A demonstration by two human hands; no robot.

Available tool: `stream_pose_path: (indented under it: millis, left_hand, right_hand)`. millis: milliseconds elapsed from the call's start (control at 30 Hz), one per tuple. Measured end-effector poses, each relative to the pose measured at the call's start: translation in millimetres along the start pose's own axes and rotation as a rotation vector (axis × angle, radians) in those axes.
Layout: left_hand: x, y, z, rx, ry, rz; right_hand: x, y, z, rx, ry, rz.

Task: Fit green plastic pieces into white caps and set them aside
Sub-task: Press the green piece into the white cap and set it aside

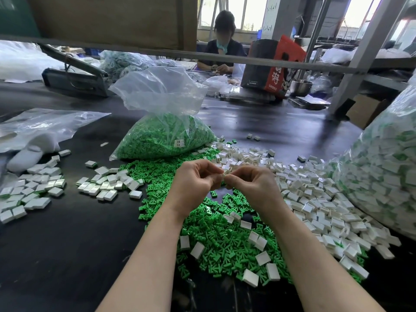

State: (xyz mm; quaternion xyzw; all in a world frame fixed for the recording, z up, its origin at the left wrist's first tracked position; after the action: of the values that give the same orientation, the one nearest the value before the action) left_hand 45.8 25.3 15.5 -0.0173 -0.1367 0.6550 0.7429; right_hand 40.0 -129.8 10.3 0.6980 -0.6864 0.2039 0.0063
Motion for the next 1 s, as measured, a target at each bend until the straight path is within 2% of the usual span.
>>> stream_pose_path:
  millis: [567,800,1000]
  left_hand:
    - [-2.4,-1.1,-2.1,-0.019,-0.161,-0.059]
    - [1.2,-1.0,0.6,-0.074,-0.104,0.021]
    - [2.8,-2.5,1.5,-0.129,-0.090,0.076]
  right_hand:
    - [0.1,5.7,3.0,-0.041,0.005,-0.070]
    - [0.0,0.8,-1.4,-0.021,-0.041,-0.016]
    - [-4.7,-1.0,5.5,-0.199,-0.341,0.036]
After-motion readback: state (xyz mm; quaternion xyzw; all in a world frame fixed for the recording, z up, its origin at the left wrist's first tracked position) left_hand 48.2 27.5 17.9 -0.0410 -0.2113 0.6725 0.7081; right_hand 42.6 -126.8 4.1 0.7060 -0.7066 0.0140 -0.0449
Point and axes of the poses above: each hand's wrist, its own y-axis away from the middle knuckle, its own x-axis out of the back of the hand, z = x × y, the point moved 5 cm from there along -y, towards the middle knuckle, and after that the axes turned 1 degree about -y, right-handed, at the moved point
